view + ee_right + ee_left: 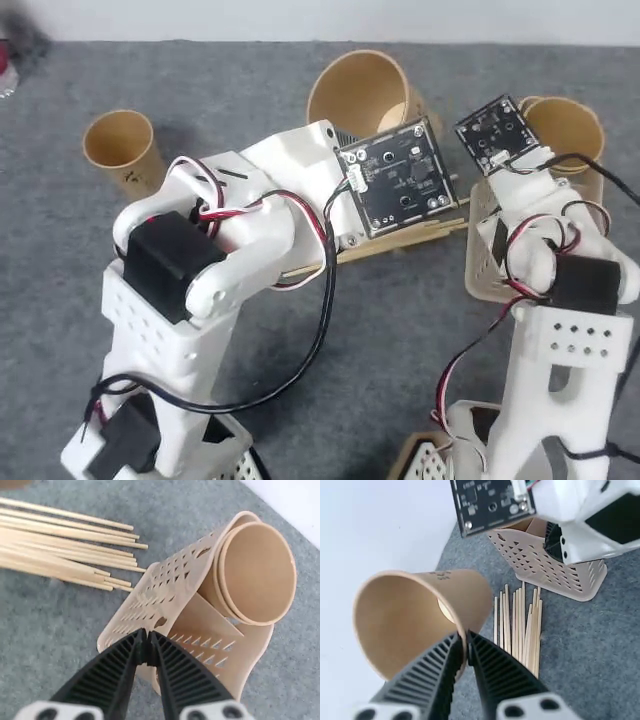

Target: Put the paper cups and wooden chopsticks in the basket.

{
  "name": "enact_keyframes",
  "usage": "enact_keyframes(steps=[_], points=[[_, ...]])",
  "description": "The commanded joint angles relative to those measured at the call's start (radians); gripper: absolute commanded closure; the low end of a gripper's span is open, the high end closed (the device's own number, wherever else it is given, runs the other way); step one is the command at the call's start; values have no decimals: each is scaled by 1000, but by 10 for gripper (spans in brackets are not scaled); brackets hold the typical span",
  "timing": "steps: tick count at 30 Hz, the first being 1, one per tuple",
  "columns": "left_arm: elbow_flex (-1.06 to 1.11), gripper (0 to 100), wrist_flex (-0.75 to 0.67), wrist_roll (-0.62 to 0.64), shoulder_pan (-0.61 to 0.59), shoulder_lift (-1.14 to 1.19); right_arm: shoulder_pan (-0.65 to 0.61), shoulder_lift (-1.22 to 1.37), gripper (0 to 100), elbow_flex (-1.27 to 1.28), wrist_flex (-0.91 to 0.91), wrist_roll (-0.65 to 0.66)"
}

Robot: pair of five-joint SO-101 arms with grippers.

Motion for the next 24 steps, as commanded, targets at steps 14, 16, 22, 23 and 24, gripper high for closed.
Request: enact_keyframes(steps=[14,16,22,23,24], points=[[39,987,20,11,-32,-35,36,315,828,-601,397,-272],[41,987,20,11,-41,-37,44,407,829,-695,423,-315],[42,987,20,8,-44,-104,-4,541,829,-753,423,-353],[42,987,20,8,-44,-110,-4,558,829,-752,423,-353],[42,987,20,8,-44,-117,-4,576,829,-752,424,-354]])
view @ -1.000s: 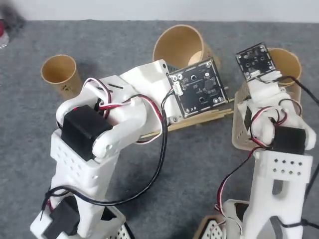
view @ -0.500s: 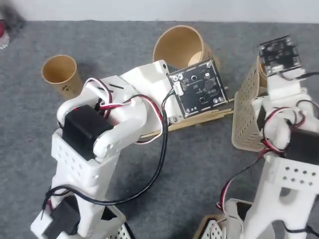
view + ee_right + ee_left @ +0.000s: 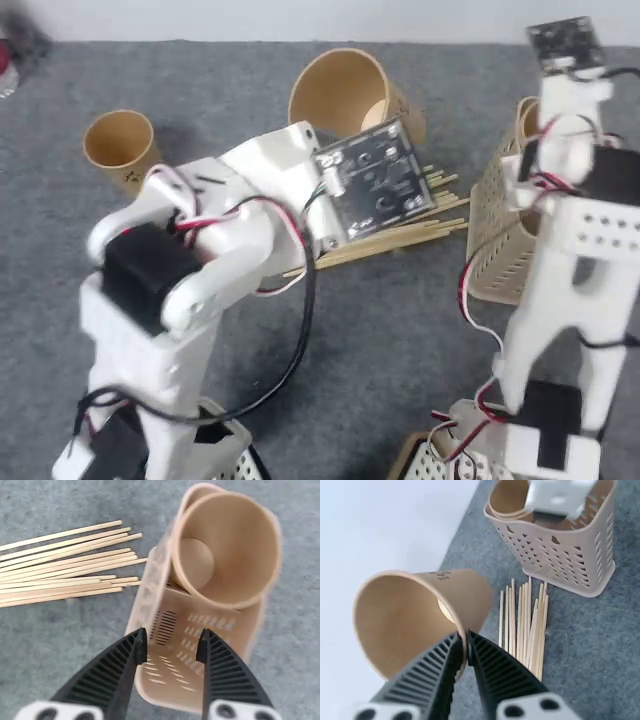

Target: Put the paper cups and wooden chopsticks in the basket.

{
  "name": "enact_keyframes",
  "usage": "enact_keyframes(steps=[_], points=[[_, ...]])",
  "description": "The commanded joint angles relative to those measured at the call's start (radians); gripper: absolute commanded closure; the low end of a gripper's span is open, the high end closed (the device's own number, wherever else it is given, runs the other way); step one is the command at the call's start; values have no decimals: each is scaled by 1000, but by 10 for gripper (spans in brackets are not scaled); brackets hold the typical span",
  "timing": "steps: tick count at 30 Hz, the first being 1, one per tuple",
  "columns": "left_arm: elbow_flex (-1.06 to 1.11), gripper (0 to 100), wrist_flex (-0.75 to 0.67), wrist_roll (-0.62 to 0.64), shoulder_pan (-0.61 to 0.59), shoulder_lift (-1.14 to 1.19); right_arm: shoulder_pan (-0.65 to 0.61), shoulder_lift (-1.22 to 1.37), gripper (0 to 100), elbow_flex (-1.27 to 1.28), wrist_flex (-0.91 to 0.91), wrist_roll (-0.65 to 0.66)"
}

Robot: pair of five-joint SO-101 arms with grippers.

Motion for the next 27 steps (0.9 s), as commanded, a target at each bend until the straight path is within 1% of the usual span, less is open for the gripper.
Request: enact_keyframes(steps=[1,6,11,13,17,20,27], points=[[-2,987,20,8,-8,-57,-12,39,829,-51,38,-25],[-1,987,20,9,-8,-58,-10,79,835,-23,39,-57],[-1,987,20,9,-8,-57,-10,91,883,34,36,-44],[-1,987,20,9,-8,-57,-12,101,912,51,36,-6],[-1,987,18,9,-8,-57,10,114,994,78,36,97],[-1,987,18,9,-8,-57,59,104,991,121,36,213],[4,987,15,9,-2,-54,232,102,991,132,38,551]])
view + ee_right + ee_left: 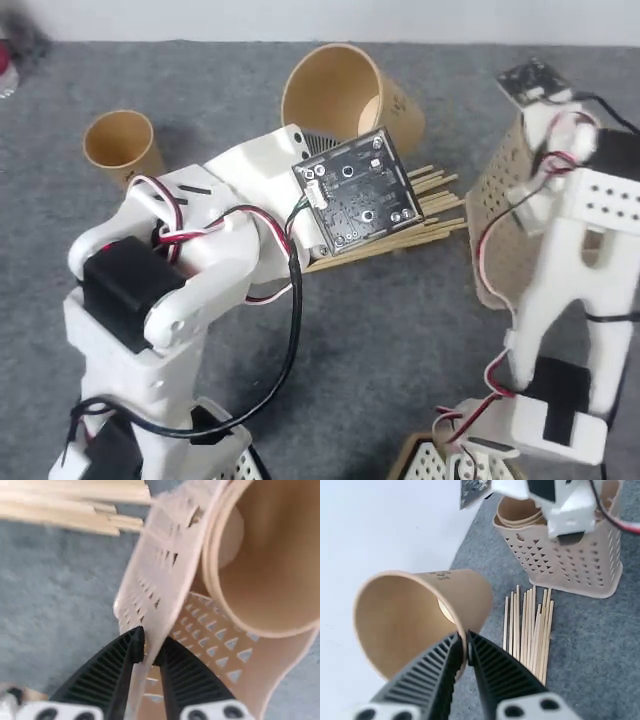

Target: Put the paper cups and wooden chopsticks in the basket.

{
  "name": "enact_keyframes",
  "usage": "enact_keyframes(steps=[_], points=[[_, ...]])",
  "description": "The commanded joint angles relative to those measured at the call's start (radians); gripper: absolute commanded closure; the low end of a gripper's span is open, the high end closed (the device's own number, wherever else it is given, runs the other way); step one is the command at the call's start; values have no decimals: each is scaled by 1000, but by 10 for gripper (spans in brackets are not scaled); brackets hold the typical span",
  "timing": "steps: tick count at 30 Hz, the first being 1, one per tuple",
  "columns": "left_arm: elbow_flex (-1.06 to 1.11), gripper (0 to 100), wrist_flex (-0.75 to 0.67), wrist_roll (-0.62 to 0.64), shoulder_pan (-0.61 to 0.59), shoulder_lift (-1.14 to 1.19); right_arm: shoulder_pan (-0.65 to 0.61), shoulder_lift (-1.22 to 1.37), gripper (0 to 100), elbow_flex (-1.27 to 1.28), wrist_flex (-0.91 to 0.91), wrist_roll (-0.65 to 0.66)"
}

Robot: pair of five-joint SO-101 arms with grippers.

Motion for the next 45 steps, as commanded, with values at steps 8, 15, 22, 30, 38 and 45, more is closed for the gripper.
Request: enact_keyframes(steps=[8,15,22,30,38,45], points=[[154,987,-87,9,-2,-23,104,-38,991,21,42,316],[162,987,-106,6,-2,-23,108,-306,991,284,42,580],[163,987,-110,6,-2,-28,111,-578,991,468,41,660],[160,987,-98,9,0,-31,182,-631,991,526,39,712],[157,987,-103,54,92,-31,154,-644,723,559,38,618],[157,987,-103,68,152,-31,38,-797,794,422,38,477]])
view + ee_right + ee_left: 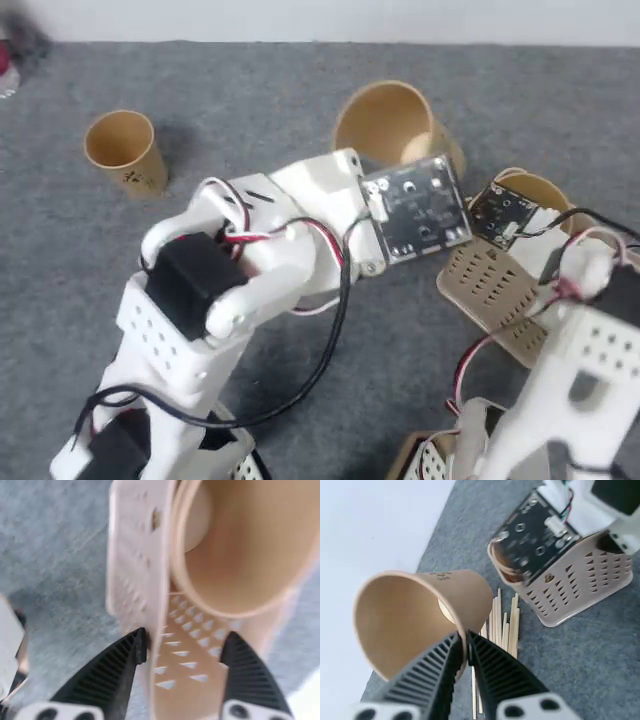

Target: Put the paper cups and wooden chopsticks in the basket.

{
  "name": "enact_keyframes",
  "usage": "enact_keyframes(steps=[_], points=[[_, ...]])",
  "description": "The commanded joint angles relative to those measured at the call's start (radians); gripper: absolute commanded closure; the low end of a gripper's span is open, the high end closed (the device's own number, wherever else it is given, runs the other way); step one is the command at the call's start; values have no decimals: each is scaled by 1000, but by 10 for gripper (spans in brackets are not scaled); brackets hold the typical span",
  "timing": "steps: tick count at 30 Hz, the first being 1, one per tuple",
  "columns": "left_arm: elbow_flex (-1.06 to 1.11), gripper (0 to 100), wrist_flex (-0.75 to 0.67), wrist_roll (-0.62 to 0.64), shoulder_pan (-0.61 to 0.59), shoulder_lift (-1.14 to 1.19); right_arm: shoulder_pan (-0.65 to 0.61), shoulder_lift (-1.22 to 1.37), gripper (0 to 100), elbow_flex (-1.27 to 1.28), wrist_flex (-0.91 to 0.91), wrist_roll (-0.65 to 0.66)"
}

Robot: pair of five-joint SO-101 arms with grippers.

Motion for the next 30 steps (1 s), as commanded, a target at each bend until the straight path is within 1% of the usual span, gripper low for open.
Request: enact_keyframes(steps=[1,4,6,10,12,16,19,22,26,30], points=[[-8,987,-8,12,17,-31,-71,-128,786,-133,35,-100],[-8,987,-8,12,17,-32,-84,-203,782,-213,-21,-221],[-16,987,-9,12,29,-32,-61,-232,783,-241,-73,-319],[-61,987,-9,14,103,-31,91,-259,783,-244,-165,-474],[-77,987,-9,14,140,-23,197,-259,783,-242,-209,-555],[-22,988,-83,14,190,-21,369,-257,783,-242,-308,-694],[45,988,-149,11,229,-20,427,-257,783,-241,-335,-733],[84,988,-198,9,265,-18,437,-257,783,-212,-346,-735],[87,988,-203,8,293,34,435,-257,783,-120,-390,-735],[85,988,-209,6,273,133,430,-257,783,-54,-410,-736]])
